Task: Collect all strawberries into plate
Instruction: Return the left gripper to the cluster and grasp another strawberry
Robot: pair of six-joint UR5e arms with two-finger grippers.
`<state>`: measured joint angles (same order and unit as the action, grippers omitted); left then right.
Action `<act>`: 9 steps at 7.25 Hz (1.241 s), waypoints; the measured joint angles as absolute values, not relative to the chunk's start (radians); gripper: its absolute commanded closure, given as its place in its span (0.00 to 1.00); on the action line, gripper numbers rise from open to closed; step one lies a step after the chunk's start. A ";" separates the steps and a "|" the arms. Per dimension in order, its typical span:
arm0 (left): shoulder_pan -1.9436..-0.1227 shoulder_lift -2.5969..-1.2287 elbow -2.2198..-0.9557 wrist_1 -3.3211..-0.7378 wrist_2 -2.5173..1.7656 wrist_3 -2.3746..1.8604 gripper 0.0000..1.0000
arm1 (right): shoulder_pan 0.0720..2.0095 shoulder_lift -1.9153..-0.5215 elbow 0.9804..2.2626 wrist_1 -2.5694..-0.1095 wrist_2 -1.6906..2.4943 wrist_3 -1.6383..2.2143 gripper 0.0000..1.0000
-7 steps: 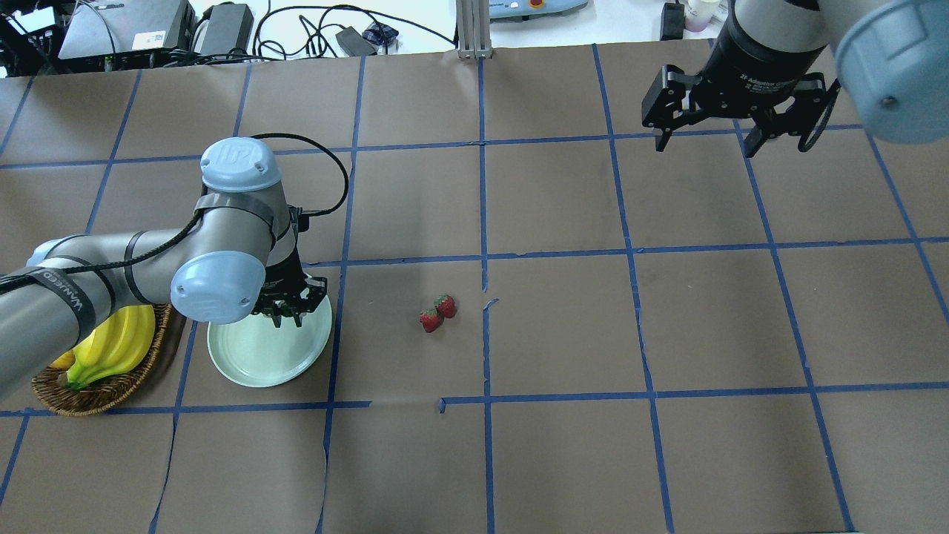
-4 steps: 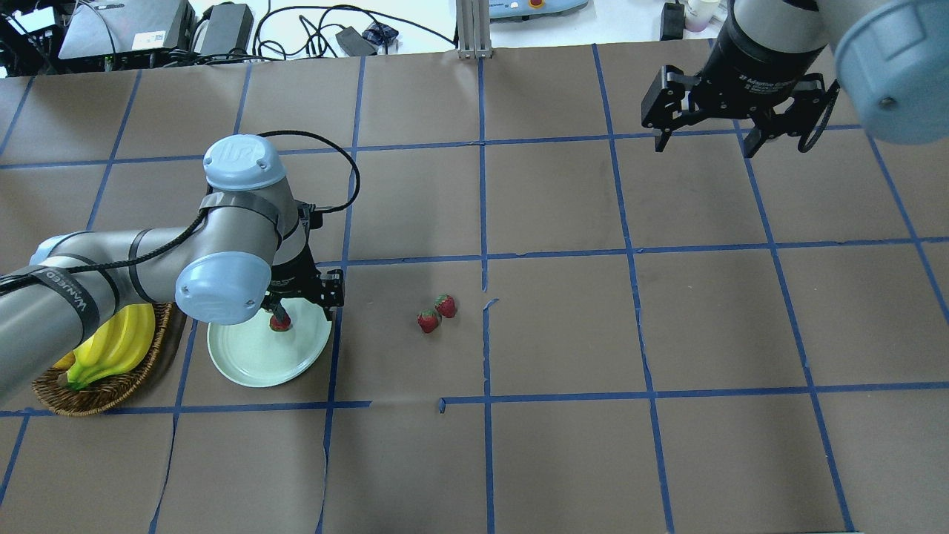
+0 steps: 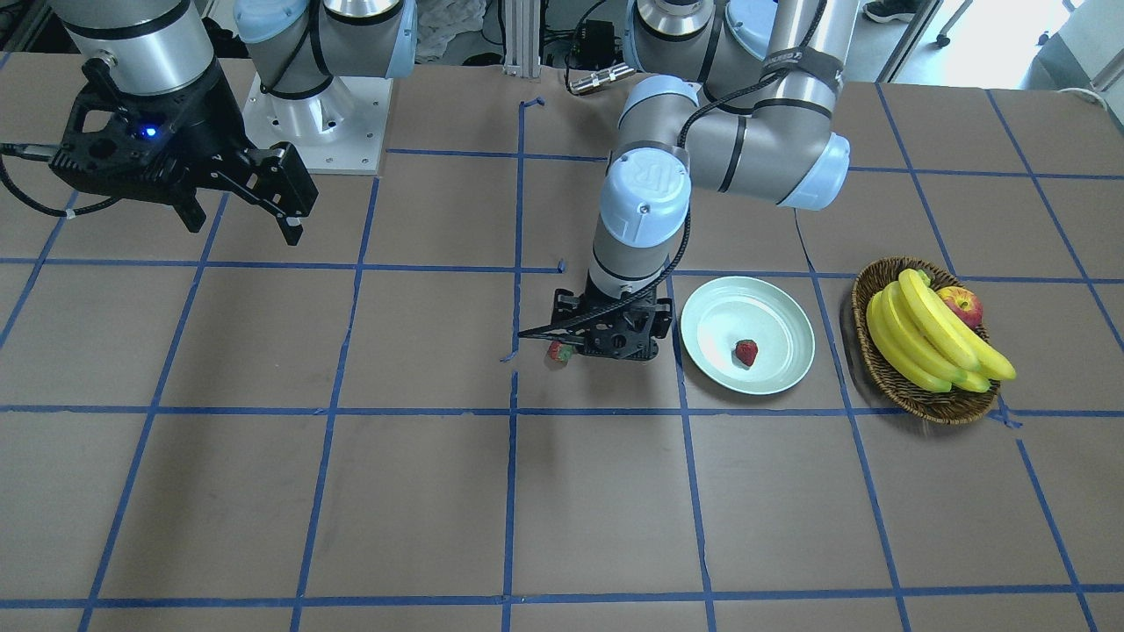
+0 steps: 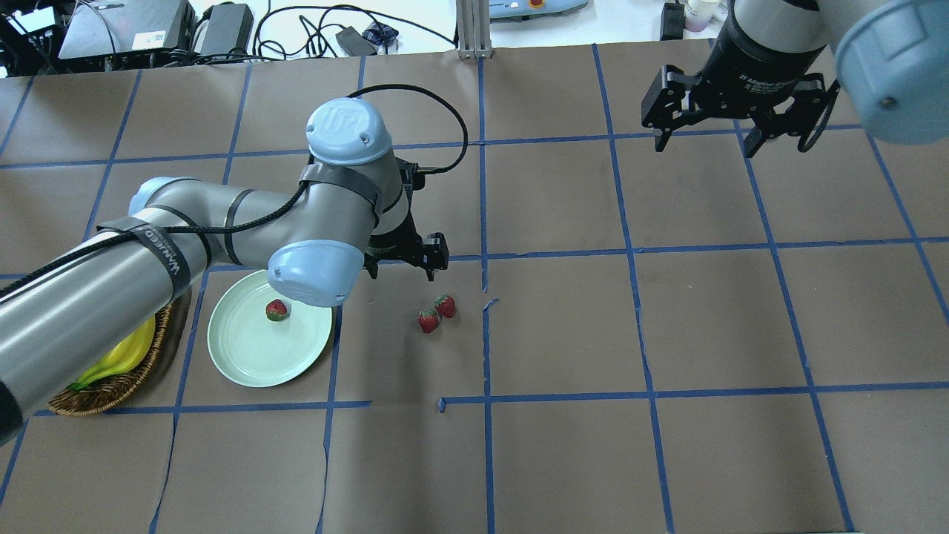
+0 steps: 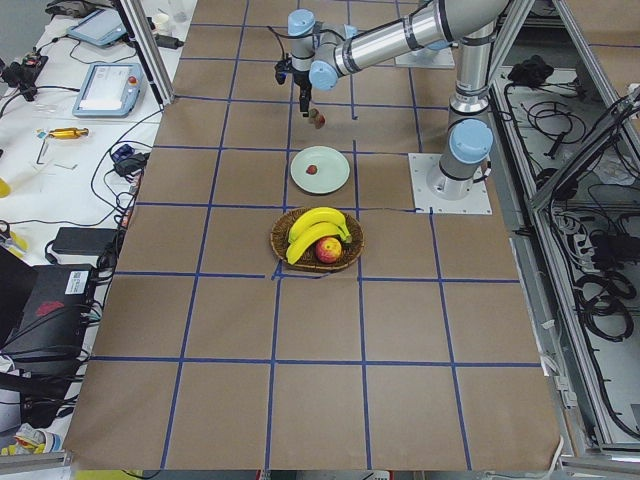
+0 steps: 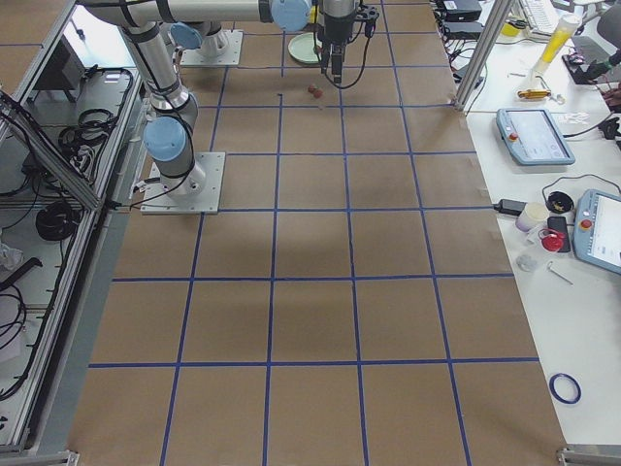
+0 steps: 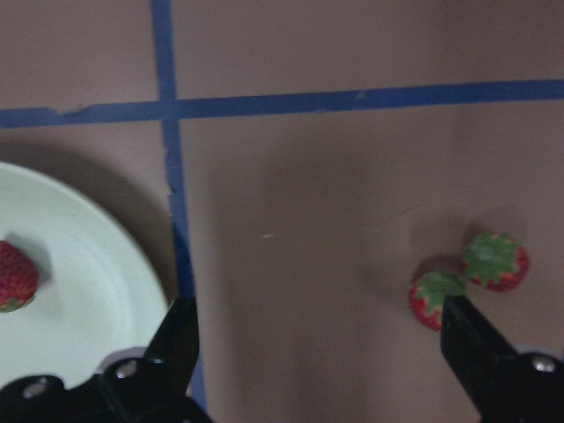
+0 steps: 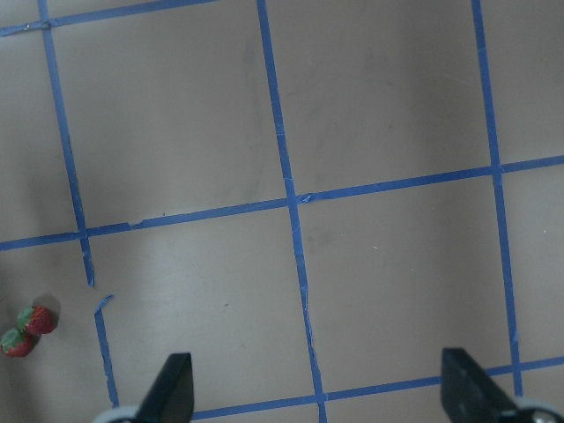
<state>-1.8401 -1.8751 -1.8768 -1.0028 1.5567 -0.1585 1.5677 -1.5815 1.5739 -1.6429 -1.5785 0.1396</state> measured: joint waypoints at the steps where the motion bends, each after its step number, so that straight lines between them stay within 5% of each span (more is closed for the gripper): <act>1: -1.885 -1.912 -1.880 -0.981 1.552 -0.149 0.28 | 1.568 -1.581 1.574 -1.643 -1.578 0.140 0.00; 6: -1.936 -2.011 -1.887 -0.894 1.553 -0.089 0.29 | 1.568 -1.582 1.574 -1.643 -1.578 0.140 0.00; 9: -1.936 -2.017 -1.886 -0.877 1.553 -0.087 0.53 | 1.568 -1.582 1.574 -1.643 -1.578 0.139 0.00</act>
<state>-1.9362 -2.0172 -1.8857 -0.8774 1.5529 -0.0873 1.5677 -1.5815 1.5738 -1.6429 -1.5785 0.1392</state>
